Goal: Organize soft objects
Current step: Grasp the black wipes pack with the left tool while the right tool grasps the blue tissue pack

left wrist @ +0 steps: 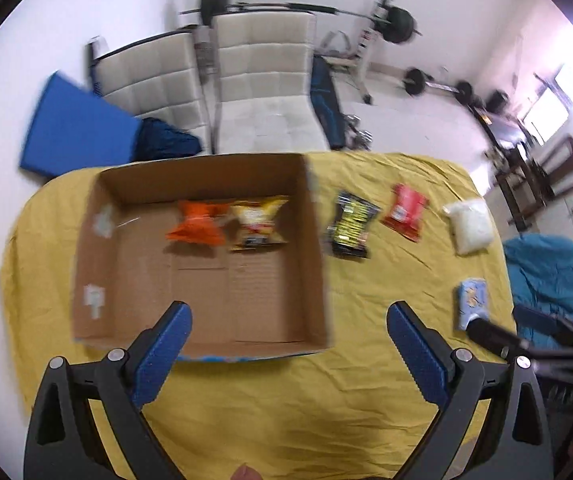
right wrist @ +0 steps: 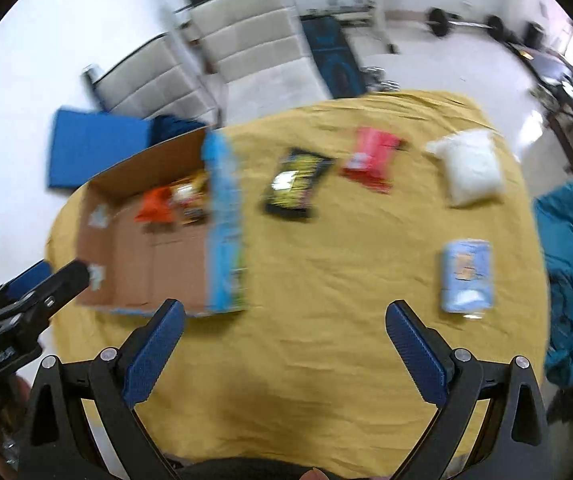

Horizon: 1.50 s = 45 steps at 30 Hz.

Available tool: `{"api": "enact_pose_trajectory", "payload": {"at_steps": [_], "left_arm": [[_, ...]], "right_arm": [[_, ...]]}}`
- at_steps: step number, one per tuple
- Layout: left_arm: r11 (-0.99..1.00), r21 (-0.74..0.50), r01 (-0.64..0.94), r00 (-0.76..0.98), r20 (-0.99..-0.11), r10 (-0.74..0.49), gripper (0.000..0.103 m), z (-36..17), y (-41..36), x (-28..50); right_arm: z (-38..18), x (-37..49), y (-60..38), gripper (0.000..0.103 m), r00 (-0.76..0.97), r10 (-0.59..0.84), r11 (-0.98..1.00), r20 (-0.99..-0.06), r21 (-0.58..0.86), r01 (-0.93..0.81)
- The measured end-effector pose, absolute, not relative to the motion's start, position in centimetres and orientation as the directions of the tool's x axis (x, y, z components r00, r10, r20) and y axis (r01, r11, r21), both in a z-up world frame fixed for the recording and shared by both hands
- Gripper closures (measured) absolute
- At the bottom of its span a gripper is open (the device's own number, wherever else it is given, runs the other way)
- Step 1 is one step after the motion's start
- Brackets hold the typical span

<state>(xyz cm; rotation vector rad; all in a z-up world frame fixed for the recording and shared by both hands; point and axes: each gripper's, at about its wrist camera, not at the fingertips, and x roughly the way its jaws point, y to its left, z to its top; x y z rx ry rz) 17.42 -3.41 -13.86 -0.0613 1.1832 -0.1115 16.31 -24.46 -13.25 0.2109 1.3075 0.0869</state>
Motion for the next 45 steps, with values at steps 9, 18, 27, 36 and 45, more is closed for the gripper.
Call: {"api": "enact_pose_trajectory", "payload": {"at_steps": [9,18,27,36,45], "left_arm": [[0.974,0.016,0.228,0.284,-0.957,-0.051,0.003,-19.4,-16.2,24.4],[0.923,0.171,0.345,0.092,-0.985,0.148,0.007,-29.9,-22.2,35.5],[0.930,0.171,0.326,-0.060,-0.978,0.201,0.007,-36.9,-21.8,40.2],[0.968,0.022,0.249,-0.181,-0.981,0.068,0.045,-39.5,-20.3,39.8],[0.967,0.038,0.253,-0.136,-0.988,0.075,0.051,-36.9,-21.5,33.3]], "right_arm": [[-20.3,20.3,-39.8,0.001,0.145,0.037,0.969,-0.989,0.072,0.238],[-31.9,23.0,-45.5,0.001,-0.048,0.078,0.956,-0.996,0.060,0.289],[-36.0,24.1,-47.0,0.001,-0.119,0.125,0.949,-0.985,0.084,0.304],[-37.7,23.9,-46.8,0.001,-0.154,0.145,0.954,-0.977,0.096,0.286],[-39.4,23.5,-46.5,0.002,-0.162,0.179,0.946,-0.970,0.124,0.299]]}}
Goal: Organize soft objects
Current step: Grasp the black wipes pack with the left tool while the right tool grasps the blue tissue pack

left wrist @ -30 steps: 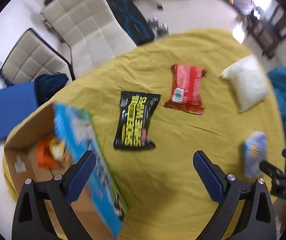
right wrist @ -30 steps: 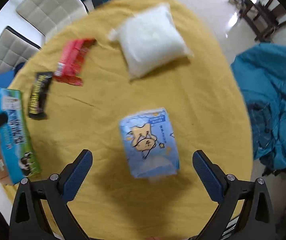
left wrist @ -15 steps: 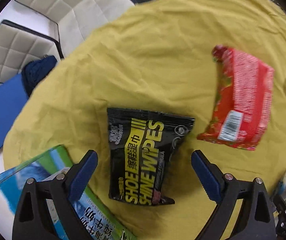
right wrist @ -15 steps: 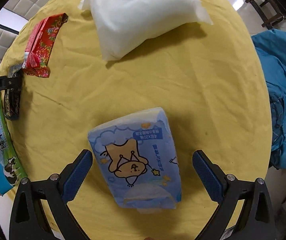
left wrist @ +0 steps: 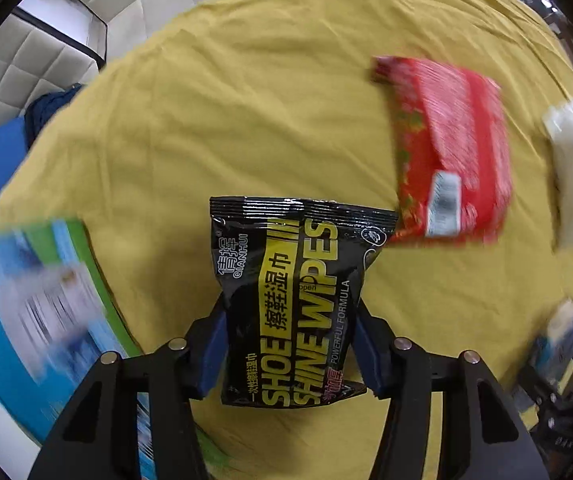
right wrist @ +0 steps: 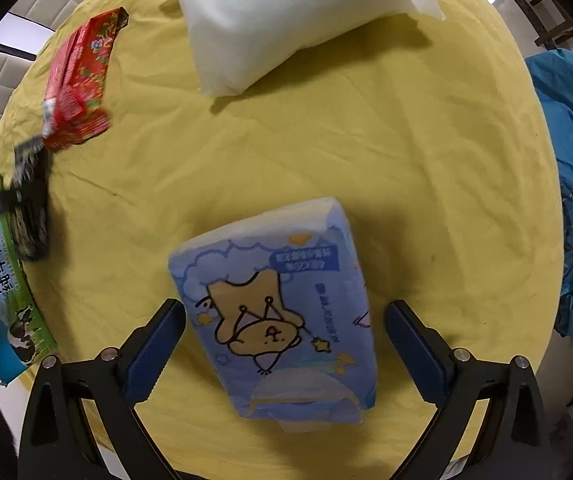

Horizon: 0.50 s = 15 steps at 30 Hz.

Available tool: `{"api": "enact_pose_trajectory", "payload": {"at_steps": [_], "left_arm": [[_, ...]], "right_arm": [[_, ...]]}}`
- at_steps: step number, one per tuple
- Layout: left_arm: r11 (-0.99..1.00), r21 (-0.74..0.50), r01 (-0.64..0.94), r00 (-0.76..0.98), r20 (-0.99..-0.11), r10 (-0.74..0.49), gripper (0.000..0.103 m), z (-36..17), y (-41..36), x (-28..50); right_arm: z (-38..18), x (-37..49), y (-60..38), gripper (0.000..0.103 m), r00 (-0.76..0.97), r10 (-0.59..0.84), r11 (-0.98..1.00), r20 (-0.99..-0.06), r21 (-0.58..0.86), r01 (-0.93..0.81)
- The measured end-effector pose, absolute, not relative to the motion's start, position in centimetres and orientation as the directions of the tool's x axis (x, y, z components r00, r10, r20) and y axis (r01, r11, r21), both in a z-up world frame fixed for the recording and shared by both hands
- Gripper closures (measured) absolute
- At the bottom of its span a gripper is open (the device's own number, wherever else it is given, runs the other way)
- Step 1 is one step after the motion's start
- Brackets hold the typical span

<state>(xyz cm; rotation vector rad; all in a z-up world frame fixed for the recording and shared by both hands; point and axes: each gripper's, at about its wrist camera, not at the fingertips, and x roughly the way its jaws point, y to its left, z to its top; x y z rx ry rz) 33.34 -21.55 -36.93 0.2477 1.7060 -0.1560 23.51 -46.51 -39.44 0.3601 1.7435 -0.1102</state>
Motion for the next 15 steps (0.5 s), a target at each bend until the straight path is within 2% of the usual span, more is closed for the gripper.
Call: {"api": "enact_pose_trajectory", "payload": {"at_steps": [3,5,7,10,15], "left_arm": [[0.971,0.000,0.237,-0.153,-0.988,0.038,0.051,-36.6,-21.8,29.4],[0.977,-0.022,0.210,-0.164,-0.986,0.013,0.051,-36.6,-21.7,27.2],[0.981,-0.030,0.194,-0.170,-0.986,0.003,0.051,-36.6,-21.8,24.9],[0.982,-0.034,0.184,-0.169,-0.986,-0.002,0.051,-36.7,-21.9,22.4],[0.980,-0.012,0.199,-0.164,-0.986,0.022,0.048,-37.4,-22.5,20.1]], "right_arm": [[-39.5,22.9,-45.9,0.005,-0.168,0.183,0.945,-0.969,0.127,0.300],[-39.7,22.5,-45.7,0.012,-0.174,0.177,0.948,-0.969,0.120,0.295],[-40.1,22.2,-45.3,0.026,-0.186,0.157,0.956,-0.970,0.102,0.276],[-40.1,21.4,-44.6,0.038,-0.183,0.138,0.961,-0.973,0.088,0.261],[-40.2,19.5,-42.3,0.043,-0.220,0.138,0.974,-0.966,0.092,0.208]]}}
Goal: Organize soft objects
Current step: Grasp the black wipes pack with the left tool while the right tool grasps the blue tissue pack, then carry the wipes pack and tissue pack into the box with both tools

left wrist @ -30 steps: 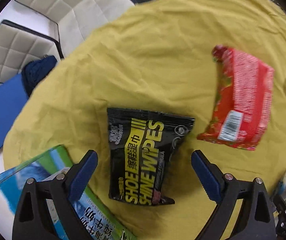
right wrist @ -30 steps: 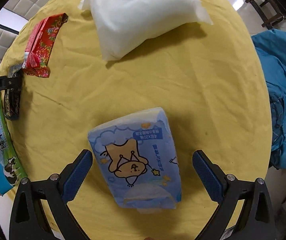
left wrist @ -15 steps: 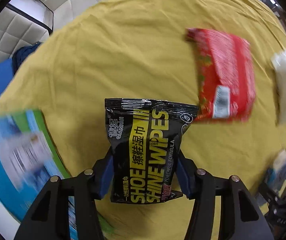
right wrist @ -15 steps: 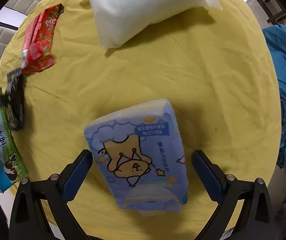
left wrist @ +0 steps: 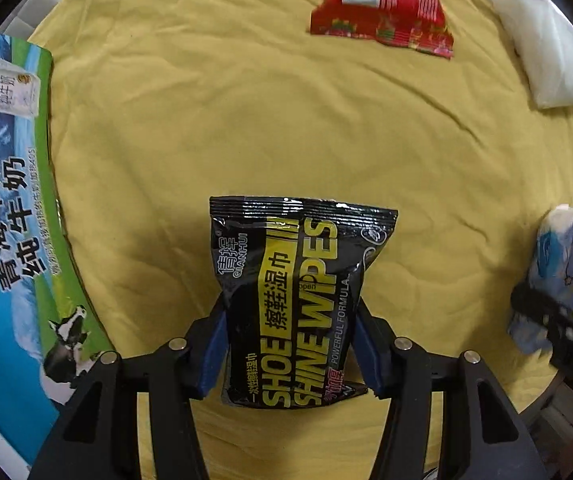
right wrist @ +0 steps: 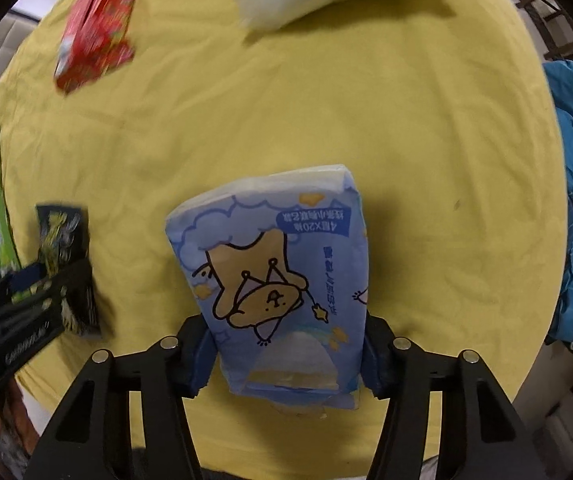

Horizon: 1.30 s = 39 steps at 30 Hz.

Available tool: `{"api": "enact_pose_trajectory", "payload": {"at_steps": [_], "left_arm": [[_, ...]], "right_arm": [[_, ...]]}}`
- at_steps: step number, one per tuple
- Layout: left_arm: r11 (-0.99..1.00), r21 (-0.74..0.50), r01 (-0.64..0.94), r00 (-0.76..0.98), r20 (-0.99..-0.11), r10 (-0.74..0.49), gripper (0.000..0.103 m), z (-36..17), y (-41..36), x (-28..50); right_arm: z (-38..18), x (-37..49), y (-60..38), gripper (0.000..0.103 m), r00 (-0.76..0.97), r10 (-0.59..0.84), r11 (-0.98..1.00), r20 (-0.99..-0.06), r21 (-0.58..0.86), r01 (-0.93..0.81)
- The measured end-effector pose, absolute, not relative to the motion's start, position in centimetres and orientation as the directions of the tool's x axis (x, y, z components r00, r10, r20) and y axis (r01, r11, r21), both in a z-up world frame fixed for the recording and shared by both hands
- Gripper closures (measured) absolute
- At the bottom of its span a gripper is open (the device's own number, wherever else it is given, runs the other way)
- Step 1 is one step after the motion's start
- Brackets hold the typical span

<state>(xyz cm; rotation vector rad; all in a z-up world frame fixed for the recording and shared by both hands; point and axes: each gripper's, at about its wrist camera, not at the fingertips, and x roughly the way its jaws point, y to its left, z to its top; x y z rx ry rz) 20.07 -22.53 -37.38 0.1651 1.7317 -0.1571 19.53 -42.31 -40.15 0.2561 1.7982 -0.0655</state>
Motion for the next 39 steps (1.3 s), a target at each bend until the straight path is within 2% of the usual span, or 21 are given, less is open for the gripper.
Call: {"api": "enact_pose_trajectory", "payload": {"at_steps": [8,18,21,31,39], "left_arm": [[0.977,-0.007,0.215,-0.148,-0.989,0.026,0.046,-37.6,-23.9,20.9],[0.979,-0.007,0.202,-0.157,-0.987,0.026,0.043,-38.2,-23.9,19.2],[0.980,-0.007,0.197,-0.152,-0.988,0.024,0.049,-37.9,-24.2,19.0],[0.985,-0.003,0.174,-0.107,-0.994,0.016,0.051,-38.2,-23.9,19.0],[0.982,-0.032,0.184,-0.041,-0.999,-0.025,0.051,-37.6,-23.9,18.4]], "right_arm": [[-41.3,18.2,-40.6,0.037,-0.214,0.134,0.974,-0.968,0.089,0.209],[-42.1,18.9,-40.5,0.035,-0.222,0.104,0.984,-0.969,0.067,0.168],[-42.2,19.0,-39.5,0.037,-0.218,0.080,0.987,-0.973,0.046,0.156],[-41.8,18.2,-37.8,0.056,-0.198,0.066,0.986,-0.978,0.033,0.162],[-40.5,17.8,-37.7,0.059,-0.179,0.091,0.983,-0.980,0.059,0.176]]}}
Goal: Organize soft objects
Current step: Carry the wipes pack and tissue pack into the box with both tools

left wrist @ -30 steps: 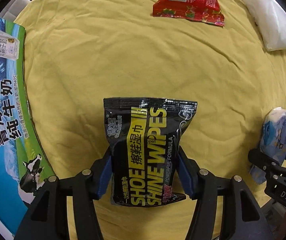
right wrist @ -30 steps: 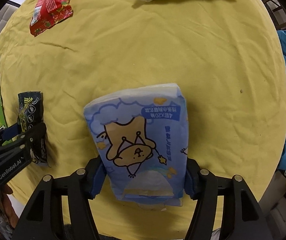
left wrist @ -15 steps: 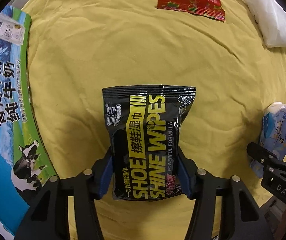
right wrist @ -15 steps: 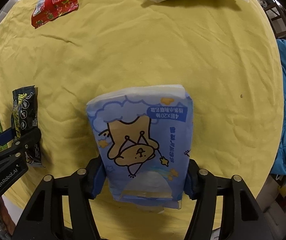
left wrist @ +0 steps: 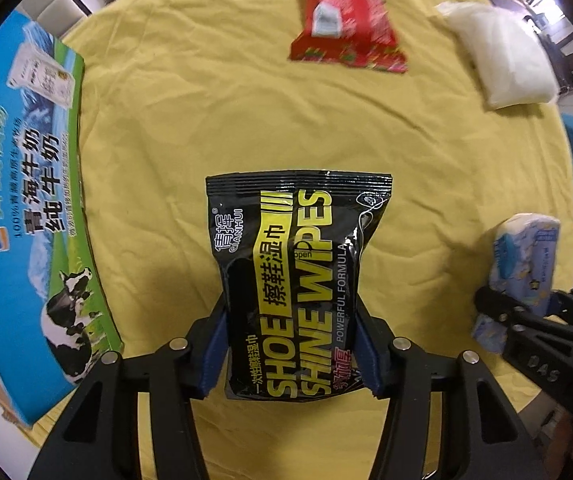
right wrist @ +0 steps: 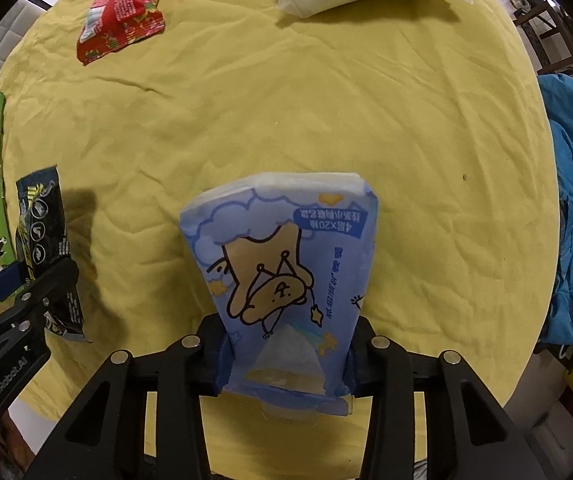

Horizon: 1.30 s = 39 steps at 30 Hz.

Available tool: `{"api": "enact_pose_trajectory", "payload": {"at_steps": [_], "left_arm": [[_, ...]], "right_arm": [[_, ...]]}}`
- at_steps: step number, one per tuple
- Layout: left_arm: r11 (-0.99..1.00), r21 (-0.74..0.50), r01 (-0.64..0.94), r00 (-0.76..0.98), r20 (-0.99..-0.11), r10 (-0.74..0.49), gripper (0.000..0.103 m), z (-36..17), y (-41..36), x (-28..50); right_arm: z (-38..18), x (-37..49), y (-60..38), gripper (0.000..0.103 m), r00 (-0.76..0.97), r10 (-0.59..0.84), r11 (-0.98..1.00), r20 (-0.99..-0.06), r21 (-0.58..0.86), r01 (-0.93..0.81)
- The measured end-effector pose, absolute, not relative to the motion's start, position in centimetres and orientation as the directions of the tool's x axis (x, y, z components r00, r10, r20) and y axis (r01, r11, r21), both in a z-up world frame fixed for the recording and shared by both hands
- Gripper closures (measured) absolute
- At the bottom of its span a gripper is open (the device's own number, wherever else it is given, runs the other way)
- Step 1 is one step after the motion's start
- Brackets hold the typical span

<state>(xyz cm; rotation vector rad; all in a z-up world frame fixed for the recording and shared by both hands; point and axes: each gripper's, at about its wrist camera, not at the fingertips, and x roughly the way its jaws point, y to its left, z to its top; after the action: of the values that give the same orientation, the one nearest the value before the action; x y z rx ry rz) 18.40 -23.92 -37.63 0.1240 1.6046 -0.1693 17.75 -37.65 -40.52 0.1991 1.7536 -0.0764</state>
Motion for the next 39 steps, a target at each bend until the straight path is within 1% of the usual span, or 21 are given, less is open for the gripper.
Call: {"api": "enact_pose_trajectory", "payload": {"at_steps": [8,15,17,22,24,31,34,39], "left_arm": [[0.978,-0.060,0.199,0.032,-0.997,-0.068,0.051,-37.5,-23.7,18.3],[0.978,-0.110,0.178,0.094,-0.987,-0.128,0.051,-32.6,-20.7,17.5],[0.978,-0.121,0.170,0.108,-0.984,-0.140,0.051,-30.2,-21.3,19.6],[0.976,-0.154,0.155,0.170,-0.969,-0.180,0.051,-26.3,-19.6,21.0],[0.975,-0.165,0.152,0.201,-0.960,-0.194,0.051,-23.8,-17.9,20.5],[0.981,-0.147,0.126,0.295,-0.939,-0.178,0.051,-19.5,-12.0,20.8],[0.986,-0.135,0.097,0.327,-0.932,-0.160,0.051,-18.5,-8.7,21.2],[0.993,-0.110,0.050,0.358,-0.926,-0.120,0.051,-17.7,-3.1,21.4]], "right_arm": [[-37.4,17.3,-37.0,0.061,-0.123,0.121,0.980,-0.985,0.099,0.171],[-32.7,17.2,-35.8,0.061,-0.041,0.156,0.977,-0.987,0.148,0.151],[-31.4,17.1,-35.5,0.061,-0.022,0.164,0.977,-0.986,0.159,0.142],[-26.7,18.1,-33.3,0.061,0.033,0.188,0.976,-0.982,0.190,0.104],[-25.0,18.0,-32.8,0.061,0.057,0.199,0.975,-0.978,0.203,0.086],[-20.0,19.3,-26.2,0.061,0.122,0.238,0.971,-0.964,0.240,0.006],[-18.3,19.6,-23.0,0.061,0.138,0.260,0.965,-0.956,0.259,-0.026],[-16.9,20.5,-17.0,0.061,0.138,0.293,0.955,-0.946,0.283,-0.083]]}}
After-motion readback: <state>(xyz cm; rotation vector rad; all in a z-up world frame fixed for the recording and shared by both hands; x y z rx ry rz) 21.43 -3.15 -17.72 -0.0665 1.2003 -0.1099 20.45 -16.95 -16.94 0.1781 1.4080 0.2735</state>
